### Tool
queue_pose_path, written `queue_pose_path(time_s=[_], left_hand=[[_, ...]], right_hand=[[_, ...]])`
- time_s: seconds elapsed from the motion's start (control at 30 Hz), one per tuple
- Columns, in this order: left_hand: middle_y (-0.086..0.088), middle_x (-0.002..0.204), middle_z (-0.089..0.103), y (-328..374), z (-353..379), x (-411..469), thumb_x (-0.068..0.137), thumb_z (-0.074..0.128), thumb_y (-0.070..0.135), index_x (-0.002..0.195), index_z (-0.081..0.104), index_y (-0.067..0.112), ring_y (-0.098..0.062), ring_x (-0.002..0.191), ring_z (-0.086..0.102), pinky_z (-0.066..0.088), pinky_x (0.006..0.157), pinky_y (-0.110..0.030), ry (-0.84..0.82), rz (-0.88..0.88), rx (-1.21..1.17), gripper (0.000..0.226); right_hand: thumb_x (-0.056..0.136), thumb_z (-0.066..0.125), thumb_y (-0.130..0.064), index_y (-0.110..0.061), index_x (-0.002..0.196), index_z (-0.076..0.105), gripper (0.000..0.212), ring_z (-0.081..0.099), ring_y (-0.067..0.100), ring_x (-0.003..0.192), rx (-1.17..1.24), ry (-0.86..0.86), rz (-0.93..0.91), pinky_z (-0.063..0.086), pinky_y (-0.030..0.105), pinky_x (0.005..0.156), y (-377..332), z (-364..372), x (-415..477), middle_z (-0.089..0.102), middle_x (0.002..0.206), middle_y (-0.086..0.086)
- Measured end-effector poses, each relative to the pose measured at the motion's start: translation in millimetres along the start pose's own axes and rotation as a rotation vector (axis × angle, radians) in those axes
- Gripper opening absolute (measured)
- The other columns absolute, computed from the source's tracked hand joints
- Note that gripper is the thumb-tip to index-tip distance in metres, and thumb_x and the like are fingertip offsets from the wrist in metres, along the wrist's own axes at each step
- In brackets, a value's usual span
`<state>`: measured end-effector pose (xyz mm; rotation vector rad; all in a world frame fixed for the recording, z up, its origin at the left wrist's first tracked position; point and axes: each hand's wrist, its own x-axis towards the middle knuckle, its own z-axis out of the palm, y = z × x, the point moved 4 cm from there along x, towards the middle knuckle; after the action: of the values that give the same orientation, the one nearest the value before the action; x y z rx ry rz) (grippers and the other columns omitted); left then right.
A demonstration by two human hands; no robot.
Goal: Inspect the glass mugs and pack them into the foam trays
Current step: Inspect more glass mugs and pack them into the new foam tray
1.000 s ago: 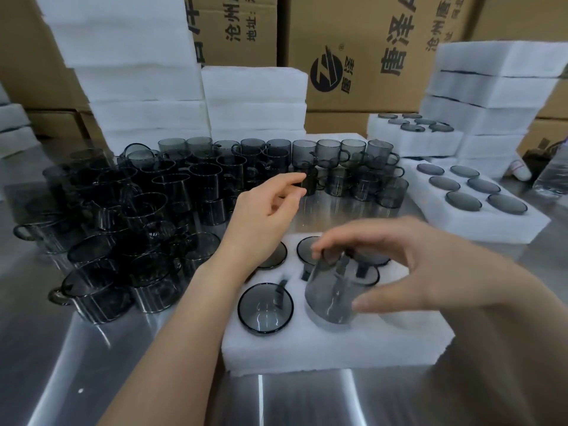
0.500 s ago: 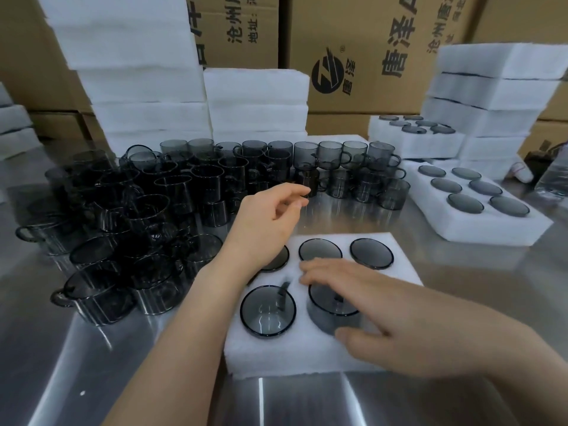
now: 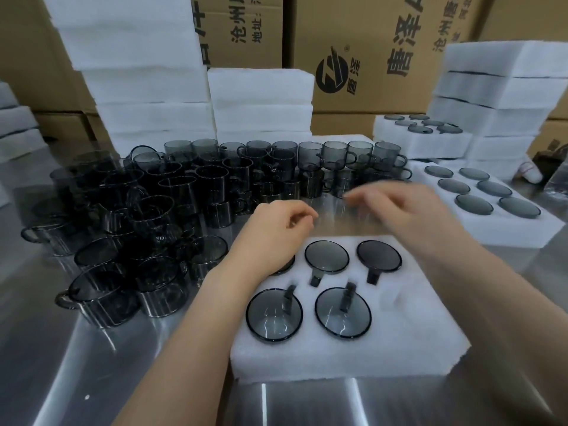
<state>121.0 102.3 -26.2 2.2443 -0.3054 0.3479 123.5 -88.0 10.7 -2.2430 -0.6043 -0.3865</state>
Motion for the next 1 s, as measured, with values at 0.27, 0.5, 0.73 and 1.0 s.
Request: queue_pose_path(time_s=[0.27, 0.5, 0.73, 1.0], left_hand=[[0.013, 0.067, 0.064, -3, -1, 1, 0.094, 0.057, 0.024, 0.087, 0.075, 0.027, -0.001, 0.062, 0.054, 0.043, 0.064, -0.023, -0.03, -0.015, 0.104, 0.019], [0.014, 0.062, 0.059, -4, -1, 1, 0.095, 0.055, 0.024, 0.089, 0.073, 0.027, 0.003, 0.057, 0.051, 0.039, 0.058, -0.018, -0.031, -0.02, 0.109, 0.019], [0.009, 0.076, 0.069, -2, -2, -1, 0.095, 0.055, 0.023, 0.09, 0.073, 0.026, -0.009, 0.071, 0.061, 0.054, 0.073, -0.032, -0.023, -0.035, 0.095, 0.019], [0.022, 0.111, 0.062, -4, -3, 1, 0.091, 0.064, 0.035, 0.127, 0.059, 0.032, 0.003, 0.084, 0.059, 0.05, 0.083, -0.026, 0.039, 0.003, 0.001, 0.037]], right_hand=[[0.088, 0.043, -0.007, -0.014, 0.15, 0.028, 0.064, 0.062, 0.025, 0.043, -0.183, -0.094, 0.611, 0.046, 0.025, 0.035, 117, 31, 83, 0.07, 0.065, 0.011], [0.088, 0.04, -0.003, 0.001, 0.1, 0.058, 0.022, 0.067, 0.034, 0.049, -0.325, 0.025, 0.565, 0.061, 0.045, 0.057, 117, 25, 92, 0.07, 0.072, 0.02], [0.094, 0.044, -0.011, -0.009, 0.088, 0.058, 0.016, 0.065, 0.029, 0.047, -0.281, 0.074, 0.478, 0.058, 0.036, 0.058, 107, 23, 76, 0.072, 0.068, 0.007], [0.09, 0.055, -0.02, -0.024, 0.073, 0.058, 0.018, 0.055, -0.009, 0.048, -0.229, 0.101, 0.26, 0.047, 0.024, 0.057, 42, 7, 52, 0.067, 0.052, -0.013]])
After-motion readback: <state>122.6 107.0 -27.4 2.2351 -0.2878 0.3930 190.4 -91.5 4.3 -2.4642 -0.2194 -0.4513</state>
